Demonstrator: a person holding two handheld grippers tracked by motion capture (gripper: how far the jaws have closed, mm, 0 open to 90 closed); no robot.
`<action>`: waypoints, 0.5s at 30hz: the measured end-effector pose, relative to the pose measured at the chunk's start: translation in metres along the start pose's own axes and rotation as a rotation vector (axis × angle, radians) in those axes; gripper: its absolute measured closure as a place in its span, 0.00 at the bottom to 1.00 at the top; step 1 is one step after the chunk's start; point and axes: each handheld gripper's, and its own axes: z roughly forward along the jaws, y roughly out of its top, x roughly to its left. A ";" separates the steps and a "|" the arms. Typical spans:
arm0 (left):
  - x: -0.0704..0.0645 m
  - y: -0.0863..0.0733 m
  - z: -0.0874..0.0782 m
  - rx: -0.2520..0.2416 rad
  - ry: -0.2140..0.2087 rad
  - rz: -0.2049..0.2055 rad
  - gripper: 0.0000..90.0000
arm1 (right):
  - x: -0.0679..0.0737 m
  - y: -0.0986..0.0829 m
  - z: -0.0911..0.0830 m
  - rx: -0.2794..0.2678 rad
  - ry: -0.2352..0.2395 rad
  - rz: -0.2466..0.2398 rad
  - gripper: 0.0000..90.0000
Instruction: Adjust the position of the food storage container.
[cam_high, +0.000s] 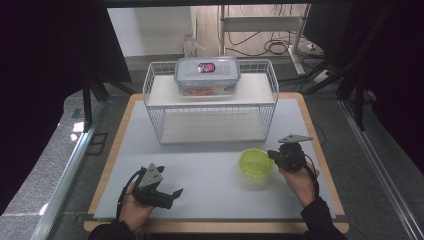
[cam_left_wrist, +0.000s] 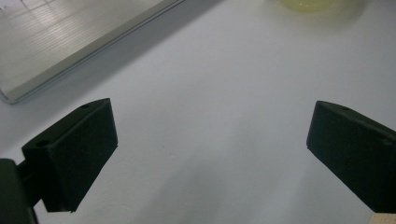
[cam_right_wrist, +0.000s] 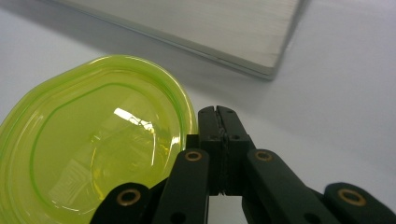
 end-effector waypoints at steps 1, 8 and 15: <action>0.000 0.000 0.000 0.000 0.000 0.001 0.02 | 0.002 0.001 0.001 -0.001 0.007 -0.005 1.00; -0.001 0.000 0.000 0.003 -0.001 0.005 0.02 | 0.019 0.005 0.009 -0.003 0.042 -0.046 1.00; 0.000 0.000 -0.001 -0.001 0.004 0.004 0.02 | 0.008 0.000 -0.003 -0.013 -0.018 -0.031 0.99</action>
